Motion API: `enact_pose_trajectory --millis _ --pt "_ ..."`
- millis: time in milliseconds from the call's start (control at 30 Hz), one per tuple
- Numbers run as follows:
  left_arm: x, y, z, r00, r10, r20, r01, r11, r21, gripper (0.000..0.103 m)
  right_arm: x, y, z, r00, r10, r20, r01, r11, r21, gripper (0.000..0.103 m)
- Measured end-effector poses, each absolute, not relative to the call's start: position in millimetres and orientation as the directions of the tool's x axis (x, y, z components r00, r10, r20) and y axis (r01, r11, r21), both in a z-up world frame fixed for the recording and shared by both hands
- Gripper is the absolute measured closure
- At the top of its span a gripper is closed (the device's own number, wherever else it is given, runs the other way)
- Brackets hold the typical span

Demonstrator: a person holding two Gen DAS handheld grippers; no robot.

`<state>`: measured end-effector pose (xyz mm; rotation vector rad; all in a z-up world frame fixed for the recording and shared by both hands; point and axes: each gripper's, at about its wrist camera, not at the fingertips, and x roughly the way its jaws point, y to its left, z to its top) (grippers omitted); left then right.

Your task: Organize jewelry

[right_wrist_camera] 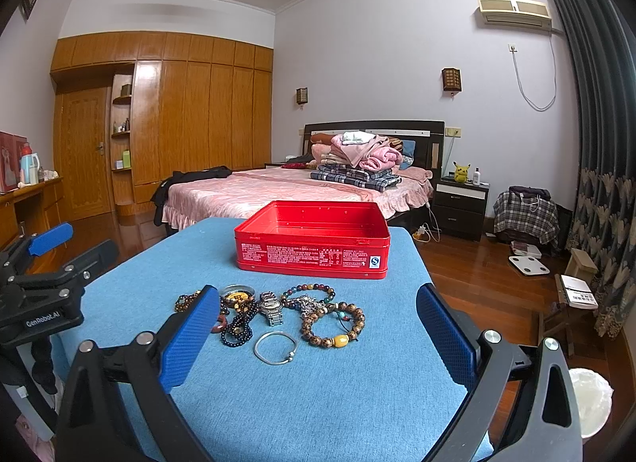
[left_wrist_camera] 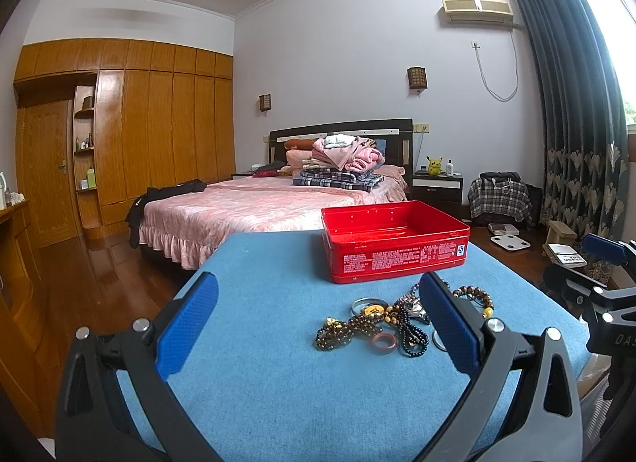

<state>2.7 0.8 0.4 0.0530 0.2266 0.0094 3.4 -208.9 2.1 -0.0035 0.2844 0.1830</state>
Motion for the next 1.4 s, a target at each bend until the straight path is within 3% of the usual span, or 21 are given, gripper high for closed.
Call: enact_pose_trajectory --millis 1400 --pt "1.6 1.3 1.6 0.975 0.018 -0.221 -0.006 0.999 0.052 0.005 4.7 -208.9 0.5 0.943 0.179 -0.282 -0.18 0.983 0.021 0.006"
